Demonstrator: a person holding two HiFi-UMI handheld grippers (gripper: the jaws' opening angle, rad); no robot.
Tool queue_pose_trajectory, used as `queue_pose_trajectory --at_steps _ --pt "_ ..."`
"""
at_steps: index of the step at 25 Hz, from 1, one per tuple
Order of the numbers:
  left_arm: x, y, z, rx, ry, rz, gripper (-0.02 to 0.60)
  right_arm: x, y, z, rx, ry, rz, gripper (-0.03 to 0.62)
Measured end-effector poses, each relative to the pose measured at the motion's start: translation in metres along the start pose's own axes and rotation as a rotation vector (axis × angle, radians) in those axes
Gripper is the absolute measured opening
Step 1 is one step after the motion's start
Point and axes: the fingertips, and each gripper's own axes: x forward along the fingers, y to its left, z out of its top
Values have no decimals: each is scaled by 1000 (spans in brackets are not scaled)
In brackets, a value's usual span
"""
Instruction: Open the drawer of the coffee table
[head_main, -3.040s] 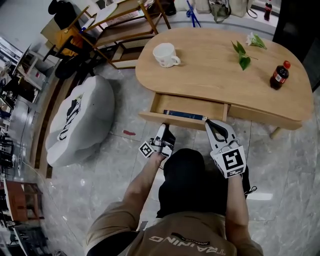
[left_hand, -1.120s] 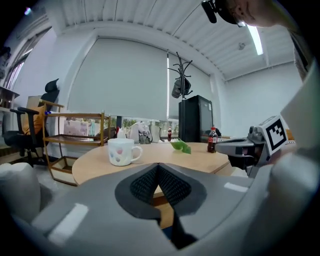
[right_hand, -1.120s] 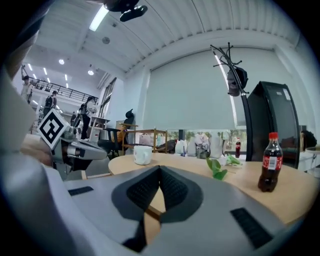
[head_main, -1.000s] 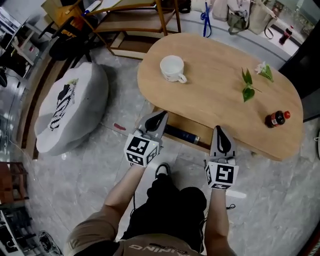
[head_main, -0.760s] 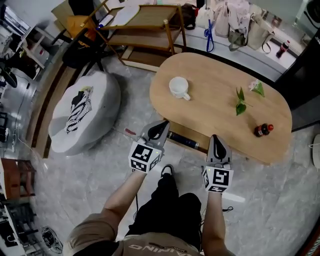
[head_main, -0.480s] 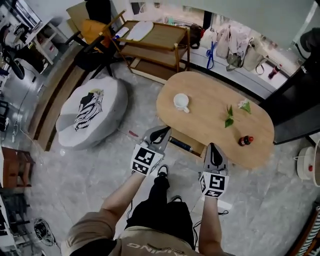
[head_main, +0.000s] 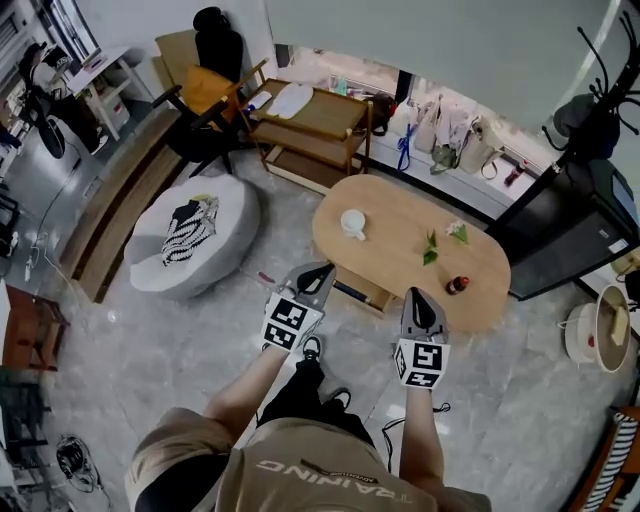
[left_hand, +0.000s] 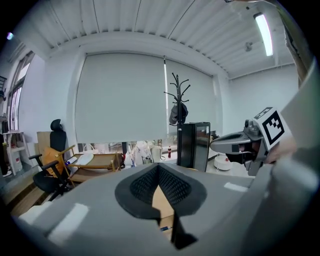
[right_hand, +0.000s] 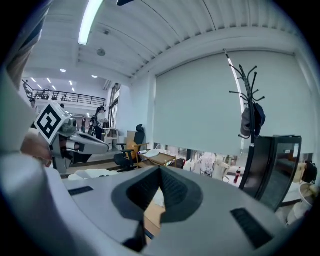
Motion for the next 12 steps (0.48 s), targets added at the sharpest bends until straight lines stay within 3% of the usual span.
queue_pose_trajectory --at_steps 3,7,12 --pt "-15 -7 14 -21 -25 5 6 -17 1 16 -16 -21 3 4" --pt "-27 -3 25 39 -26 11 6 -33 4 43 -46 -56 -20 5" --pt "-27 9 51 52 -69 -28 6 -35 14 68 -63 -88 -49 3"
